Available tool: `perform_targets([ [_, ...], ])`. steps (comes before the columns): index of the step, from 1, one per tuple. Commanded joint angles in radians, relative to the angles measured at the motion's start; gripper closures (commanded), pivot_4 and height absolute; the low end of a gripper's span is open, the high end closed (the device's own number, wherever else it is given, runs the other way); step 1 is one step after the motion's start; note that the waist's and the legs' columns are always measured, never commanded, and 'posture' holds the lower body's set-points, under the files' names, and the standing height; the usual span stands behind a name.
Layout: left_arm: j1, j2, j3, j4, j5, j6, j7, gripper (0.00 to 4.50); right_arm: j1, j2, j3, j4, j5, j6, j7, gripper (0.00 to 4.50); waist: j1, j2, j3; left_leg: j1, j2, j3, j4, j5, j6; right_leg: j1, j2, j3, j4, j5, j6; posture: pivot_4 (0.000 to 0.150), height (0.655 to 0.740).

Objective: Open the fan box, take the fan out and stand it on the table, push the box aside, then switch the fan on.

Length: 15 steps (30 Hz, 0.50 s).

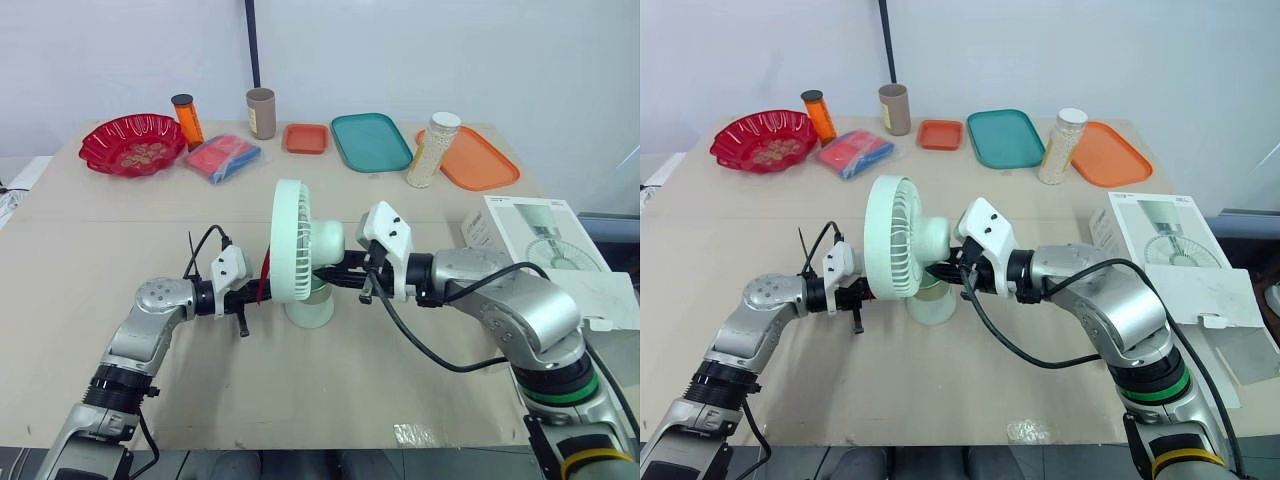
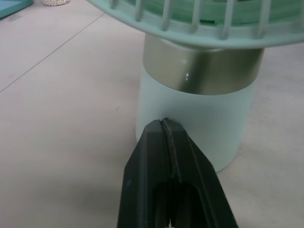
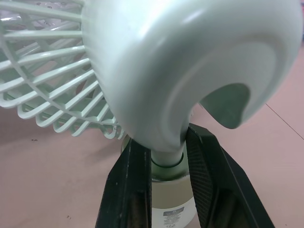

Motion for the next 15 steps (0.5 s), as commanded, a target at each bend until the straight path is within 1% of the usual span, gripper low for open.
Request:
perform_targets([
  [1,-0.019,-0.017,-0.003,-0.05,-0.016,-0.004,0.004,4.46,0.003,-0.008,0.009,-0.006,-0.001,0.017,0.002,3.58,0.0,0.0,0.0,0.0,0.0,0.0,0.0,0.0,0.0,0.0,0.0,0.0,0.0,0.0,0.0,0.15,0.74],
  [15,0.007,-0.017,0.003,-0.091,-0.024,0.017,0.027,4.46,0.01,-0.015,0.001,-0.022,0.011,0.033,0.003,3.58,0.0,0.0,0.0,0.0,0.0,0.0,0.0,0.0,0.0,0.0,0.0,0.0,0.0,0.0,0.0,0.15,0.74],
])
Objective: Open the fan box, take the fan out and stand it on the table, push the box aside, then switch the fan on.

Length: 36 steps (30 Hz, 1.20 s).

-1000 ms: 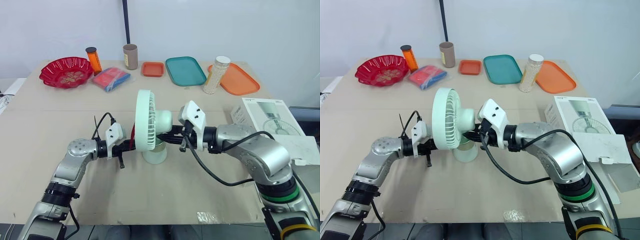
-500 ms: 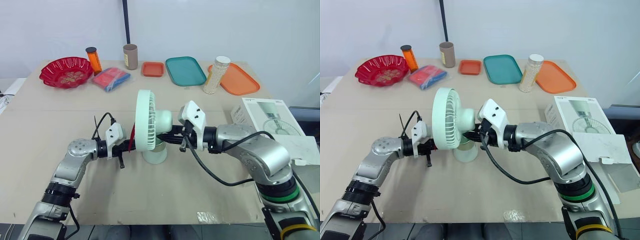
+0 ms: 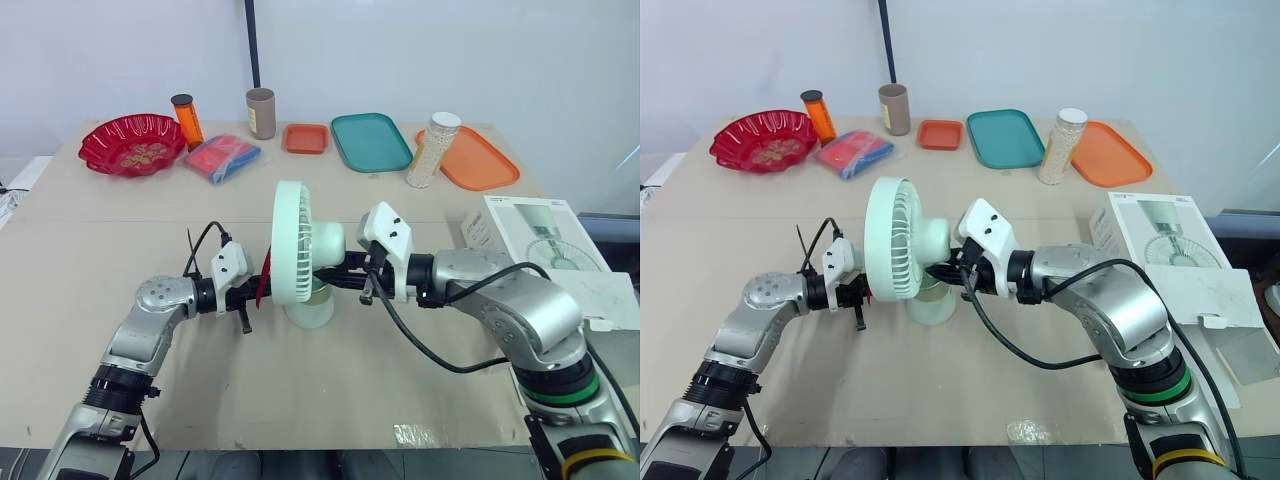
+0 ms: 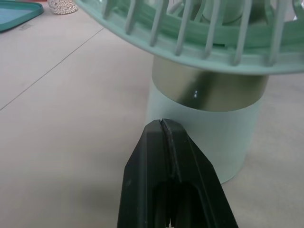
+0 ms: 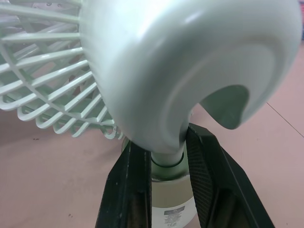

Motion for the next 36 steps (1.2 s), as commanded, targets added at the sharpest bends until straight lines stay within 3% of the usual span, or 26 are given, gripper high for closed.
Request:
perform_targets([
  [1,0.002,-0.009,-0.004,-0.055,-0.021,0.001,-0.004,4.46,0.008,-0.011,0.003,-0.012,0.007,0.022,0.001,3.58,0.0,0.0,0.0,0.0,0.0,0.0,0.0,0.0,0.0,0.0,0.0,0.0,0.0,0.0,0.0,0.15,0.74],
  [11,0.028,0.05,0.076,-0.091,-0.053,0.058,0.038,4.46,0.009,-0.025,-0.02,-0.046,0.034,0.061,-0.002,3.58,-0.001,0.0,0.0,0.0,0.0,0.0,0.0,0.0,0.0,0.0,0.0,0.0,0.0,0.0,0.0,0.15,0.74],
  [24,0.197,0.072,0.199,-0.311,-0.134,0.212,0.195,4.46,-0.017,-0.084,-0.099,-0.102,0.134,0.192,-0.006,3.58,-0.001,0.0,0.0,0.0,0.0,0.0,0.0,0.0,0.0,0.0,0.0,0.0,-0.001,0.0,0.0,0.15,0.74],
  [36,0.279,0.044,0.182,-0.416,-0.153,0.265,0.261,4.46,-0.004,-0.12,-0.121,-0.13,0.177,0.222,-0.013,3.58,0.001,0.0,0.0,-0.001,0.0,0.0,-0.001,-0.001,0.001,0.0,0.0,0.0,-0.002,0.0,0.0,0.15,0.74],
])
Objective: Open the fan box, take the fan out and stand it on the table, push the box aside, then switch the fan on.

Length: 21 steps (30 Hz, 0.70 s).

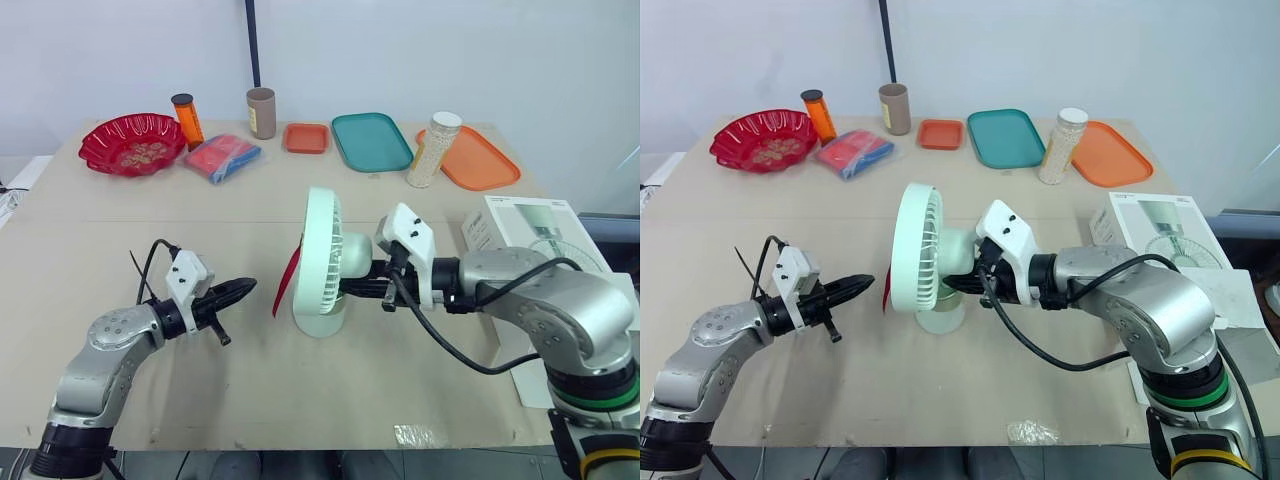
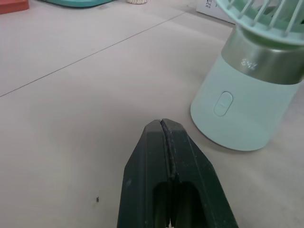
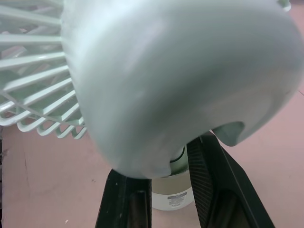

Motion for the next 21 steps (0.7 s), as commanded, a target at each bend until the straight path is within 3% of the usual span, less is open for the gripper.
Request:
perform_targets([
  [1,0.001,0.0,0.003,-0.037,-0.018,0.001,0.009,4.46,0.002,-0.022,-0.014,-0.03,0.016,0.0,0.003,3.58,0.0,0.0,0.0,0.0,0.0,0.0,0.0,0.0,0.0,0.0,0.0,0.0,0.0,0.0,0.0,0.15,0.74],
  [12,-0.005,0.004,-0.004,-0.036,-0.026,0.003,0.015,4.46,0.079,-0.094,-0.017,-0.051,-0.039,-0.161,0.05,3.58,0.002,0.0,0.0,0.0,0.0,0.0,0.0,0.0,0.0,0.0,0.0,0.0,-0.001,0.0,0.0,0.15,0.74],
  [21,-0.051,0.009,-0.015,-0.019,-0.028,0.013,0.016,4.46,0.094,-0.061,-0.037,-0.025,-0.053,-0.241,0.029,3.58,0.002,0.0,0.0,0.0,0.0,0.0,0.0,0.0,0.0,0.0,0.0,0.0,-0.001,0.0,0.0,0.15,0.74],
])
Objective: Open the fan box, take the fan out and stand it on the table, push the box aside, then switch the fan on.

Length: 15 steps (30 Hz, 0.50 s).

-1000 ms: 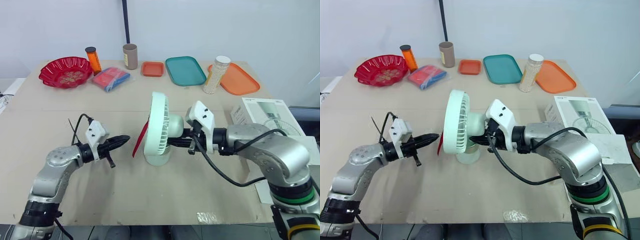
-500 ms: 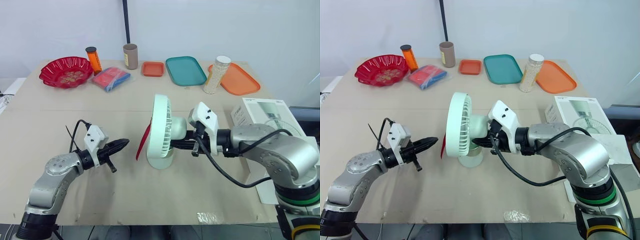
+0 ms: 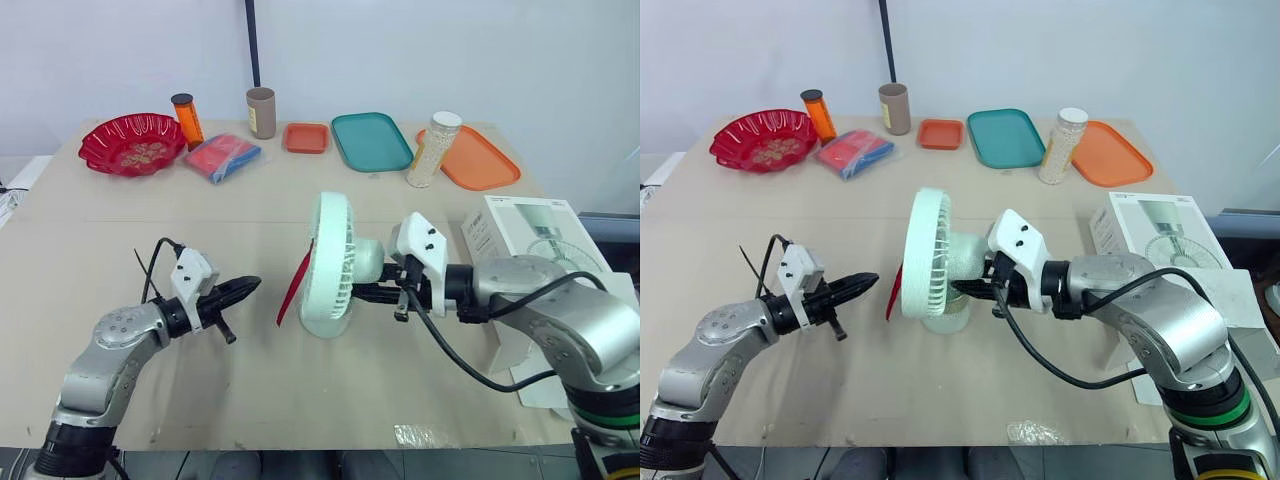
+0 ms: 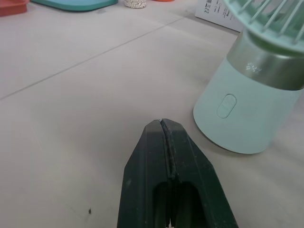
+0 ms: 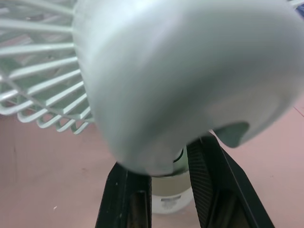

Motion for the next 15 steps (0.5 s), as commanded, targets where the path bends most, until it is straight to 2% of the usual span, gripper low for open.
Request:
perform_targets([
  [1,-0.016,0.01,0.002,-0.016,-0.009,-0.004,-0.005,4.46,-0.006,0.006,-0.039,-0.018,-0.003,-0.039,-0.009,3.58,0.0,0.0,0.0,0.0,0.0,0.0,0.0,0.0,0.0,0.0,0.0,0.0,0.0,0.0,0.0,0.15,0.74],
  [15,-0.075,0.015,-0.01,0.02,-0.003,-0.01,-0.018,4.46,-0.007,0.026,-0.061,0.016,-0.025,-0.091,-0.026,3.58,0.0,0.0,0.0,0.0,0.0,0.0,0.0,0.0,0.0,0.0,0.0,0.0,0.0,0.0,0.0,0.15,0.74],
])
